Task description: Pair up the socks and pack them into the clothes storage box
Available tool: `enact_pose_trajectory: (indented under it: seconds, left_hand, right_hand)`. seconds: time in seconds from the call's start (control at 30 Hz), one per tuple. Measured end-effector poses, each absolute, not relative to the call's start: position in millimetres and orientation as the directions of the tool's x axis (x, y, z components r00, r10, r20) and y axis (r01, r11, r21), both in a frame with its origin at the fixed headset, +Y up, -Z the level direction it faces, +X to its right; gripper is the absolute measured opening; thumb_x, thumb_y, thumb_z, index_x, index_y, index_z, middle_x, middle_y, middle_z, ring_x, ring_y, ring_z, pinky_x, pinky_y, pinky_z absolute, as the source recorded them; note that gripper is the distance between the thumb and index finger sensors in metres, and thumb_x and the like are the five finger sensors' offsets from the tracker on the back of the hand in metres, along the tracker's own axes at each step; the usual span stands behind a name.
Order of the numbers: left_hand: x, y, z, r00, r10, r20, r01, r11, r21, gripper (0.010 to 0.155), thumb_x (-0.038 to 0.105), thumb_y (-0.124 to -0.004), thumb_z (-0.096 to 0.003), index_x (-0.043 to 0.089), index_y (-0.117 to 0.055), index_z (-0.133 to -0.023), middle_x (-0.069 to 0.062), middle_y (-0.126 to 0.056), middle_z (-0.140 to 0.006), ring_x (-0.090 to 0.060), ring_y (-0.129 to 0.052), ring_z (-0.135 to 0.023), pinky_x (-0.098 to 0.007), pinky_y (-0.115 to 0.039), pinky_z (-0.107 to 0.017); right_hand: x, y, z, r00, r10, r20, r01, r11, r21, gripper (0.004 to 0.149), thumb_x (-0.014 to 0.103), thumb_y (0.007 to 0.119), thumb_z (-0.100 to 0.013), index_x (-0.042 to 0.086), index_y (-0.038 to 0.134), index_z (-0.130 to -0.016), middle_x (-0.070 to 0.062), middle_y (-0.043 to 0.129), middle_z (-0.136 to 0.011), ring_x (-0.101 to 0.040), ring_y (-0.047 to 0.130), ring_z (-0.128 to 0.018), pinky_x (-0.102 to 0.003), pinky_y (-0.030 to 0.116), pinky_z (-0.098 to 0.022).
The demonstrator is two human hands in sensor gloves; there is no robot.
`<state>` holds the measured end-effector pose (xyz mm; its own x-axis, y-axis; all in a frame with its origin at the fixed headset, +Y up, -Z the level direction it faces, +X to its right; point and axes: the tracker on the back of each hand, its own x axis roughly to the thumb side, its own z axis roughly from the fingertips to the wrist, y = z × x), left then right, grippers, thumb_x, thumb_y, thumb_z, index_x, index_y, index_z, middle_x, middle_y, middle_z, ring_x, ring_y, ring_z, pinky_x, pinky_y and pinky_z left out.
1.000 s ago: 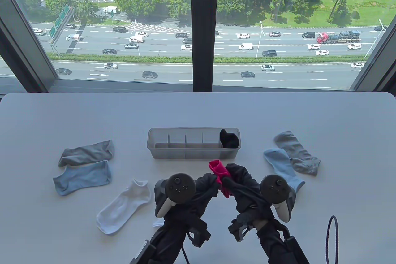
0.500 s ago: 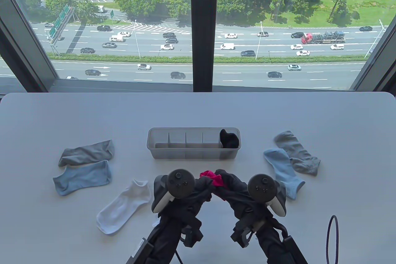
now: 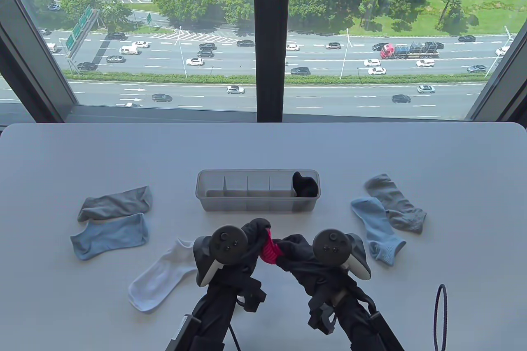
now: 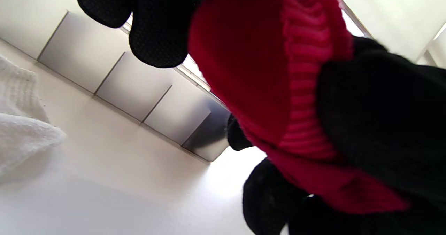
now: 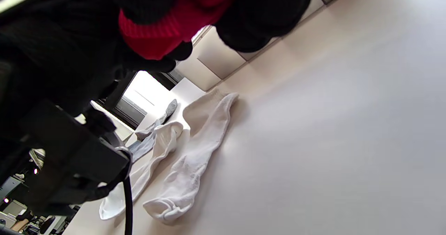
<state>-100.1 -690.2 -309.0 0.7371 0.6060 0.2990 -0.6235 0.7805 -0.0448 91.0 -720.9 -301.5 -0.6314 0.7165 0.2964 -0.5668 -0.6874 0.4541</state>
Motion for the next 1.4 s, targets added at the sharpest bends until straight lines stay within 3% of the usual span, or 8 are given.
enact_pose_trajectory:
  seconds: [0.17,0.33,0.57,0.73,0.83,1.0,1.17,1.4]
  left_hand:
    - [-87,-694,-307,0.686,0.632,0.361,-0.608,0.77,-0.194,0.043,0.033,-0.059,-0.059,0.02,-0.069,-0.099,-0.016,-0.069,-0.11,-0.042,-0.079,-0.097,-0.061,-0.069,-0.071]
    - [-88,-701,-307,0.426,0.866,0.262,-0.786,0.497,-0.368,0.058,0.038,-0.054,-0.0612,0.032,-0.036,-0.116,-0.022,-0.037,-0.122,-0.048,-0.067,-0.095,-0.064,-0.06,-0.07]
    - [-84,-707,-308,0.437,0.877,0.199,-0.836,0.478,-0.269,0.052,0.027,-0.049,-0.0608,0.016,-0.047,-0.111,-0.027,-0.058,-0.111,-0.036,-0.095,-0.064,-0.049,-0.086,-0.047]
    - [-88,-719,-310,0.14,0.988,0.067,-0.901,0.155,-0.406,0.059,0.033,-0.052,-0.0617,0.006,-0.043,-0.112,-0.033,-0.054,-0.111,-0.042,-0.091,-0.069,-0.057,-0.081,-0.053]
    - [-86,-722,-311,0.201,0.978,0.057,-0.834,0.201,-0.515,0.081,0.048,-0.069,-0.0559,0.0,-0.037,-0.113,-0.035,-0.053,-0.11,-0.04,-0.088,-0.073,-0.058,-0.077,-0.058]
    - [-71,-715,-310,0.535,0.833,0.137,-0.66,0.514,-0.547,0.076,0.035,-0.074,-0.0556,0.003,-0.035,-0.112,-0.025,-0.061,-0.109,-0.036,-0.087,-0.08,-0.059,-0.072,-0.066]
    - [-80,-714,-308,0.393,0.915,0.09,-0.868,0.402,-0.291,0.06,0.024,-0.062,-0.0573,-0.002,-0.046,-0.109,-0.032,-0.071,-0.102,-0.039,-0.095,-0.078,-0.058,-0.078,-0.063]
    - [-83,-718,-309,0.329,0.939,0.097,-0.83,0.337,-0.445,0.06,0.025,-0.062,-0.0564,-0.005,-0.049,-0.107,-0.033,-0.073,-0.1,-0.039,-0.094,-0.079,-0.06,-0.074,-0.066]
  right_hand:
    - [90,-720,-300,-0.675,0.663,0.324,-0.506,-0.735,0.451,0.044,0.032,0.06,-0.059,0.037,0.051,-0.103,-0.028,0.044,-0.107,-0.039,0.071,-0.079,-0.043,0.072,-0.058]
    - [109,-712,-300,-0.579,0.779,0.239,-0.744,-0.625,0.235,0.044,0.038,0.078,-0.054,0.031,0.067,-0.096,-0.025,0.07,-0.096,-0.029,0.088,-0.067,-0.033,0.084,-0.049]
    - [130,-706,-298,-0.376,0.903,0.207,-0.909,-0.403,0.108,0.071,0.029,0.079,-0.056,0.016,0.037,-0.112,-0.023,0.049,-0.114,-0.028,0.085,-0.086,-0.034,0.084,-0.066]
    - [120,-707,-297,-0.6,0.749,0.281,-0.76,-0.643,0.093,0.071,0.035,0.073,-0.059,0.017,0.033,-0.115,-0.023,0.048,-0.116,-0.032,0.075,-0.096,-0.043,0.073,-0.073]
    - [120,-707,-295,-0.667,0.677,0.312,-0.7,-0.713,0.051,0.065,0.04,0.067,-0.061,0.013,0.042,-0.114,-0.024,0.059,-0.111,-0.032,0.08,-0.091,-0.043,0.075,-0.069]
    - [124,-704,-293,-0.753,0.579,0.311,-0.629,-0.773,-0.084,0.047,0.031,0.065,-0.064,0.014,0.057,-0.107,-0.018,0.077,-0.1,-0.024,0.092,-0.08,-0.036,0.084,-0.062]
    - [119,-706,-294,-0.707,0.653,0.27,-0.682,-0.731,-0.02,0.065,0.038,0.071,-0.06,0.01,0.046,-0.112,-0.025,0.064,-0.109,-0.033,0.083,-0.091,-0.044,0.079,-0.068]
    - [118,-704,-293,-0.816,0.515,0.262,-0.557,-0.822,-0.119,0.045,0.035,0.065,-0.062,0.009,0.066,-0.1,-0.018,0.087,-0.09,-0.027,0.096,-0.074,-0.04,0.086,-0.056]
